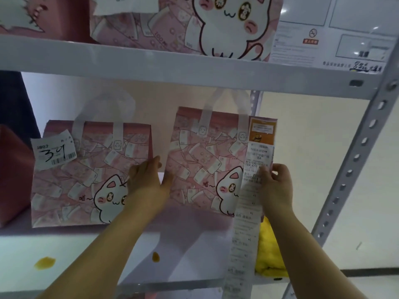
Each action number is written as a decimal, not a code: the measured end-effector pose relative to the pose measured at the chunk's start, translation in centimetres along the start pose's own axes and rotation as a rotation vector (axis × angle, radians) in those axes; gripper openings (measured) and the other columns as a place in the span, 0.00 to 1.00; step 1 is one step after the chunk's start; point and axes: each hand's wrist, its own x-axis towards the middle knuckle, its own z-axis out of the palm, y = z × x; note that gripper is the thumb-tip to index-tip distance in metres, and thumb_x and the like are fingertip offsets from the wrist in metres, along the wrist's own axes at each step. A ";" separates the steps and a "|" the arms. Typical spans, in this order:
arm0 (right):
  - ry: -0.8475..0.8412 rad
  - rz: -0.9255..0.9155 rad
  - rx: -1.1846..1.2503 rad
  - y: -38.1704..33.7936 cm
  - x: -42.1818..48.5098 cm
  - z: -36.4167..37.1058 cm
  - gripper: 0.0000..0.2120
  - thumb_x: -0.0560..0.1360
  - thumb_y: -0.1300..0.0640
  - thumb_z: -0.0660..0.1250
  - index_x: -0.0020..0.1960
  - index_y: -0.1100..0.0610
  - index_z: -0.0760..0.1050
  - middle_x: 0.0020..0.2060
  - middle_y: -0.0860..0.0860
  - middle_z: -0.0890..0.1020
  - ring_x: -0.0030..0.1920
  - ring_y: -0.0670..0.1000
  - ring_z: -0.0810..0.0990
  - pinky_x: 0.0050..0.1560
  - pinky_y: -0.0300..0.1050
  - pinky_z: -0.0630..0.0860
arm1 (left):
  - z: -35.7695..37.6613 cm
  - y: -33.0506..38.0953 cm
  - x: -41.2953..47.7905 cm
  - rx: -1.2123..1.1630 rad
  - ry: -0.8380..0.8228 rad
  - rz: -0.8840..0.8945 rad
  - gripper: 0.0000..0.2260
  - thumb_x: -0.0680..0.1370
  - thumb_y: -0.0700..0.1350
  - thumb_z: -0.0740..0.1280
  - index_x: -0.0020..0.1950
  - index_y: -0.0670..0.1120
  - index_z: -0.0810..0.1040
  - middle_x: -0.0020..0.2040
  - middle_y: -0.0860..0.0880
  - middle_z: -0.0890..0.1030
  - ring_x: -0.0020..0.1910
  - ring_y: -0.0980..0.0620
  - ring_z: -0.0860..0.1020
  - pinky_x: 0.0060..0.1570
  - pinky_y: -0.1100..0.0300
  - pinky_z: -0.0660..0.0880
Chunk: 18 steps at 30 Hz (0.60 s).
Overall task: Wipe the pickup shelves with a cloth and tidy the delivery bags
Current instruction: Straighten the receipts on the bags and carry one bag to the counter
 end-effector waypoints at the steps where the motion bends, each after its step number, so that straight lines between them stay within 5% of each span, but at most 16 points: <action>1: 0.006 0.005 0.012 -0.3 -0.1 -0.3 0.06 0.79 0.51 0.60 0.44 0.49 0.68 0.41 0.50 0.81 0.40 0.53 0.81 0.40 0.51 0.79 | -0.1 0.3 -0.1 -0.011 0.003 0.007 0.19 0.78 0.51 0.61 0.67 0.46 0.69 0.60 0.47 0.76 0.61 0.43 0.64 0.58 0.49 0.67; 5: 0.010 -0.013 0.039 -1.3 -1.0 -1.3 0.05 0.79 0.49 0.60 0.44 0.48 0.68 0.41 0.48 0.81 0.40 0.50 0.82 0.38 0.47 0.78 | -0.8 1.6 -1.2 -0.215 0.036 0.099 0.10 0.78 0.48 0.61 0.53 0.43 0.76 0.48 0.44 0.80 0.49 0.44 0.75 0.48 0.52 0.74; 9: -0.017 -0.047 0.053 -2.0 -2.2 -2.5 0.04 0.79 0.50 0.60 0.45 0.48 0.68 0.40 0.49 0.82 0.37 0.48 0.83 0.34 0.44 0.77 | -2.2 2.4 -3.1 -0.345 0.073 0.098 0.04 0.78 0.48 0.63 0.51 0.56 0.72 0.43 0.62 0.76 0.41 0.67 0.74 0.36 0.71 0.66; 13: -0.045 -0.090 0.068 -2.9 -4.1 -3.4 0.03 0.79 0.51 0.61 0.47 0.48 0.69 0.36 0.46 0.83 0.32 0.42 0.82 0.25 0.32 0.73 | -3.7 2.1 -5.6 -0.421 0.088 0.033 0.06 0.76 0.50 0.65 0.51 0.61 0.72 0.44 0.64 0.78 0.41 0.71 0.75 0.37 0.68 0.68; 18: -0.080 -0.097 0.107 -4.2 -8.5 -5.1 0.03 0.79 0.52 0.61 0.47 0.50 0.70 0.36 0.48 0.83 0.31 0.43 0.82 0.25 0.34 0.73 | -6.4 1.4 -9.4 -0.522 0.059 0.001 0.08 0.76 0.49 0.66 0.45 0.65 0.73 0.43 0.67 0.80 0.39 0.67 0.78 0.37 0.63 0.72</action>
